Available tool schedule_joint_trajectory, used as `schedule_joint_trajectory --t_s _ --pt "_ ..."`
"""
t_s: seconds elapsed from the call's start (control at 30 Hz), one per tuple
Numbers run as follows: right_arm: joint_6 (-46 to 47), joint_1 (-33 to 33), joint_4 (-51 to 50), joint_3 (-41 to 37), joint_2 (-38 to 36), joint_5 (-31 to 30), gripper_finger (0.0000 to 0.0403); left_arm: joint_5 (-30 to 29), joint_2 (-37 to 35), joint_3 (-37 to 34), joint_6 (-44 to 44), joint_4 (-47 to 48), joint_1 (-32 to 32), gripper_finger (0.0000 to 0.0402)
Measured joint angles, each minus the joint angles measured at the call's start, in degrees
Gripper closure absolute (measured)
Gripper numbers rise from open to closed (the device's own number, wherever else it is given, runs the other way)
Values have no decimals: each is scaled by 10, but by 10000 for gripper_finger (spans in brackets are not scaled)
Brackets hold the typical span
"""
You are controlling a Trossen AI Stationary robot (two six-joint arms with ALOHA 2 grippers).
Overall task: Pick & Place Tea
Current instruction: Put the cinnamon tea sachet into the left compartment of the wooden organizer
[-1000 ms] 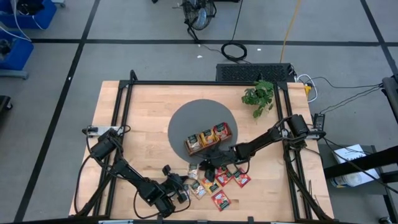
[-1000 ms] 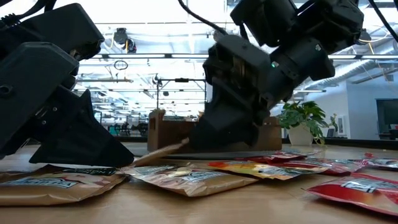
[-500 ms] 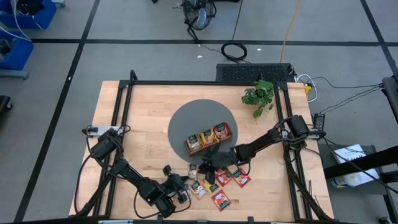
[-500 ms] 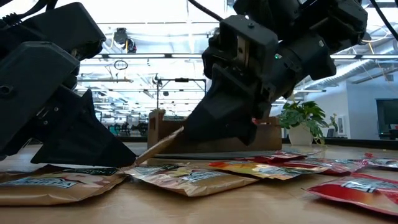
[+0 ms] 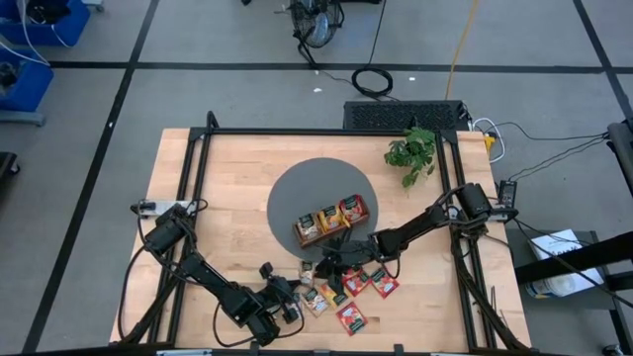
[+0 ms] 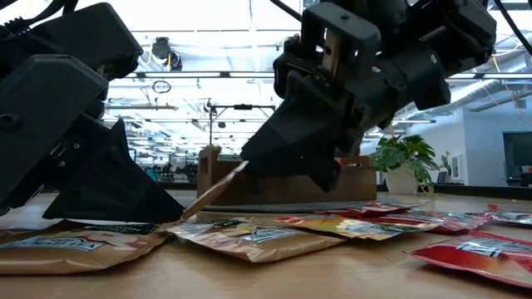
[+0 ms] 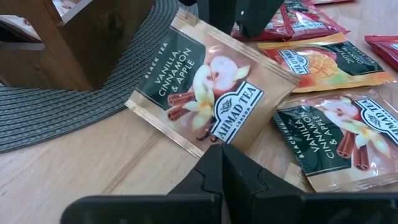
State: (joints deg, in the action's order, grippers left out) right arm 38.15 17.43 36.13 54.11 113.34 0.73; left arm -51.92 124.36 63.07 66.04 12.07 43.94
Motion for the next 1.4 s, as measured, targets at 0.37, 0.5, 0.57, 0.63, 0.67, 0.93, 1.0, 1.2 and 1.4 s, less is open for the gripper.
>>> schedule_joint_trajectory --t_s 0.37,0.5,0.57,0.63,0.67,0.93,1.0,1.2,1.4 --pt "-8 0 1 0 0 -9 311 -5 0 0 -45 -24 -2 393" --pt "-12 1 -12 0 0 -37 311 -15 1 0 -83 -51 -2 384" --pt "-8 0 -28 0 0 -38 311 -17 1 0 -91 -56 -2 381" --pt "-7 0 -42 0 0 -46 311 -16 1 0 -93 -57 -2 383" --pt "-7 1 -49 0 0 -55 311 -17 1 0 -94 -58 -2 385" --pt "-32 2 -47 0 0 -67 312 -18 1 0 -103 -62 0 389" --pt "-37 3 -39 0 0 -67 314 -18 1 0 -104 -62 0 384" --pt "-38 3 -42 0 0 -36 320 -24 2 0 -119 -65 0 381" --pt "-45 3 -49 0 0 -36 296 -28 2 0 -133 -74 0 380"
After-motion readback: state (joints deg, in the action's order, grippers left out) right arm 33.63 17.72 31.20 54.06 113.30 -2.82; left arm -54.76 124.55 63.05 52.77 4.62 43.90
